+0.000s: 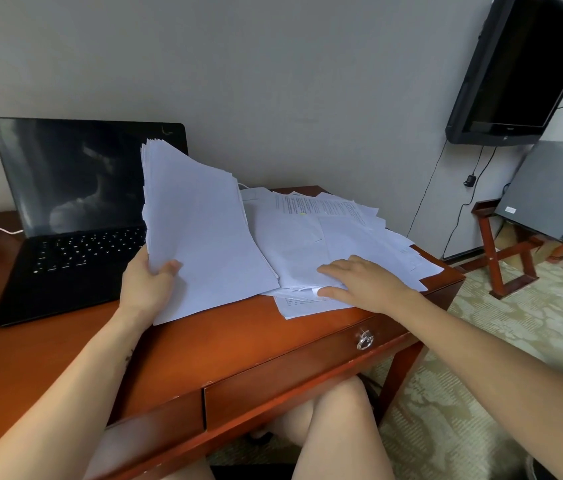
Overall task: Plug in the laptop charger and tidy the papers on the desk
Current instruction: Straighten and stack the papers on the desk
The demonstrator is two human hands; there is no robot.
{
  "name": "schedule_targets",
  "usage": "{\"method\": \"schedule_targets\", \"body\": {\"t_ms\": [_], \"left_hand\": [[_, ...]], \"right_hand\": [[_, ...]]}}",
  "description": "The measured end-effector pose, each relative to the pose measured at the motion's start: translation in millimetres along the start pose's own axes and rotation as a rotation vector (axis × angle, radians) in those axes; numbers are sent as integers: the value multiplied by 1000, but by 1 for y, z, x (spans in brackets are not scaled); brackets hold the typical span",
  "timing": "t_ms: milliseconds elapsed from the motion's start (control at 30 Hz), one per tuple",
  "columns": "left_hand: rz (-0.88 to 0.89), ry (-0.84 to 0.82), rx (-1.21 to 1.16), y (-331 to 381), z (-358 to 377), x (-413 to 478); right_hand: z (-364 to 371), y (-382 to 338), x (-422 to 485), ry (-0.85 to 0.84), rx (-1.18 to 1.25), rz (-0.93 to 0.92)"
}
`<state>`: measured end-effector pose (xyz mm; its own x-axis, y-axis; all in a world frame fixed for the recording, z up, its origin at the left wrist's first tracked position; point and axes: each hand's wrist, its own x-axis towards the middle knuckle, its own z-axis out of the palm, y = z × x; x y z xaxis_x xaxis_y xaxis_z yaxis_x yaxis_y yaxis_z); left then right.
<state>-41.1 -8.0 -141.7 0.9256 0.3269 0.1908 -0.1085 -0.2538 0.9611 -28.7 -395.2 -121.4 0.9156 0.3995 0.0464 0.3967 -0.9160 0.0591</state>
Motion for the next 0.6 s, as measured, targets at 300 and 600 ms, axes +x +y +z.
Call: {"method": "schedule_targets", "body": {"t_ms": [300,600], "left_hand": [[-15,5,-13,2,0,-1],[-20,-1,-11,4,-1,-2]], "right_hand": [[-9,6,1,100,-310,-211],[-22,10,-7,44,-251,-231]]}}
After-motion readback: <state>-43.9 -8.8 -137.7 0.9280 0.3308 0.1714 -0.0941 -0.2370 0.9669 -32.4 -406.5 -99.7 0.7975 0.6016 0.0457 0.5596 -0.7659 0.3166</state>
